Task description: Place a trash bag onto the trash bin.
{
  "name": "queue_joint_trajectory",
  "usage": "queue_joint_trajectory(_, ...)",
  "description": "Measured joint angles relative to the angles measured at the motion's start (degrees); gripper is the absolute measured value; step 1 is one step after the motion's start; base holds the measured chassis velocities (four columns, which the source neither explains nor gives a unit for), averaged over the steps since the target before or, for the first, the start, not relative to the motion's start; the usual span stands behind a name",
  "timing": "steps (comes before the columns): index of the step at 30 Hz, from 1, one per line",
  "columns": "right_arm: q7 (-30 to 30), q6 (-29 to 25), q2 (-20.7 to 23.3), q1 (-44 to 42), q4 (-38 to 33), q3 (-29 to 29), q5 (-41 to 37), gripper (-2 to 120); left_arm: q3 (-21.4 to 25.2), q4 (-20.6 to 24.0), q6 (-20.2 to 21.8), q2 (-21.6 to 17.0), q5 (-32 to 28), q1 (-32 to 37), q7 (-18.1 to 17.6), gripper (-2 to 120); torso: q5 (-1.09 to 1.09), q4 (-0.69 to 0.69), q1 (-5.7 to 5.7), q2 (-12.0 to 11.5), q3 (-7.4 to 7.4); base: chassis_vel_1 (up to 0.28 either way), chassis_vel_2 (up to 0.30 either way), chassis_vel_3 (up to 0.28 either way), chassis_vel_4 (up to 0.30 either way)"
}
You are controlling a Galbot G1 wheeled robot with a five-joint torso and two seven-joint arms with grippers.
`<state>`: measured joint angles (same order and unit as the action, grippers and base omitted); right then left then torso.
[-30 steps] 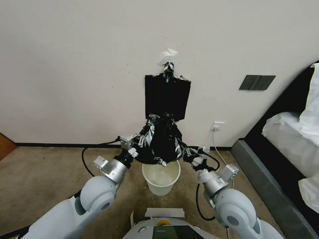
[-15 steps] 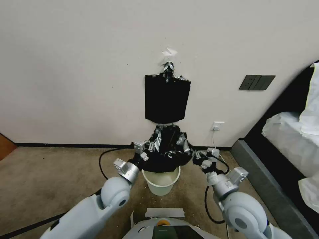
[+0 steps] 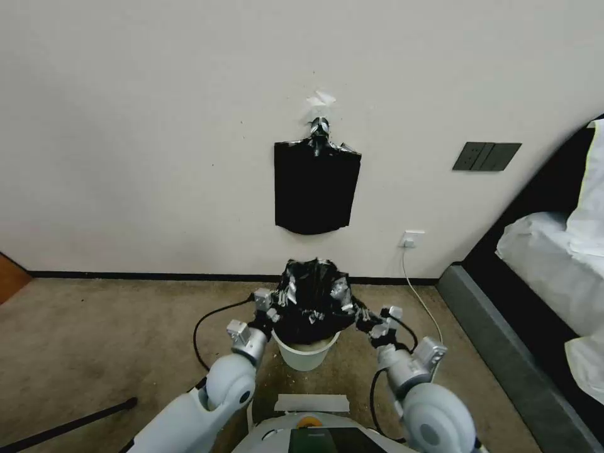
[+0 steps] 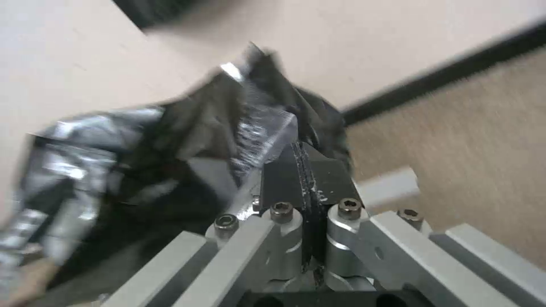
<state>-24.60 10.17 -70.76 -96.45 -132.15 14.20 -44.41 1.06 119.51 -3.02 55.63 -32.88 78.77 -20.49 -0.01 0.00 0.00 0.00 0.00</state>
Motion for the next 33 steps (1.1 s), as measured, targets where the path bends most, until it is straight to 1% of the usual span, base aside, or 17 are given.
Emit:
queue_joint_trajectory(6,-1.7,-0.4,-1.4,-1.0,2.1,-1.1,1.3,0,0.8,0.4,0.1,0.1,1.6,4.3,-0.2,0,0.00,0.00,0.00,0.0,0.00,0.000,0.000,0.000,0.000)
queue_joint_trajectory(8,-2.7,-0.5,-2.2,-1.1,2.4,-1.7,1.7,0,1.7,1.1,0.1,-0.2,2.5,6.9,-0.2,0,0.00,0.01,0.00,0.0,0.00,0.000,0.000,0.000,0.000)
queue_joint_trajectory(11,-3.4,-0.5,-2.8,-1.1,2.5,-2.2,1.9,0,2.6,1.6,0.0,-0.6,3.0,8.9,-0.2,0,0.00,0.01,0.00,0.0,0.00,0.000,0.000,0.000,0.000)
queue_joint_trajectory(14,-4.6,-0.7,-4.1,-1.0,3.1,-3.0,2.8,0,3.9,1.9,-1.0,-1.0,4.0,11.6,-0.1,0,0.01,0.00,0.00,0.0,0.00,0.000,0.000,0.000,0.000)
queue_joint_trajectory(20,-6.0,-0.8,-4.9,-1.3,3.2,-3.2,4.1,0,4.6,2.1,-1.8,-0.7,4.7,13.6,-0.1,0,0.00,0.01,0.00,0.0,0.00,0.000,0.000,0.000,0.000)
queue_joint_trajectory(22,-7.6,-0.4,-5.3,-2.2,3.0,-4.0,6.1,0,5.0,2.3,-2.3,-0.1,5.3,15.1,-0.3,0,0.00,0.00,0.00,0.0,0.00,0.000,0.000,0.000,0.000)
queue_joint_trajectory(24,-8.0,0.1,-5.5,-2.4,3.3,-4.2,6.6,0,5.0,2.3,-2.4,0.1,5.4,15.6,-0.3,0,0.00,0.00,0.00,0.0,0.00,0.000,0.000,0.000,0.000)
queue_joint_trajectory(29,-10.0,1.7,-6.1,-2.4,4.9,-4.8,6.6,0,5.2,1.9,-2.5,0.3,5.7,17.1,-0.5,0,0.00,0.00,0.00,0.0,0.00,0.000,0.000,0.000,0.000)
queue_joint_trajectory(33,-11.5,3.0,-6.5,-1.6,6.0,-4.9,4.8,0,5.7,1.0,-2.9,0.3,5.7,18.9,-0.5,0,0.01,0.01,0.00,0.0,0.00,0.000,0.000,0.000,0.000)
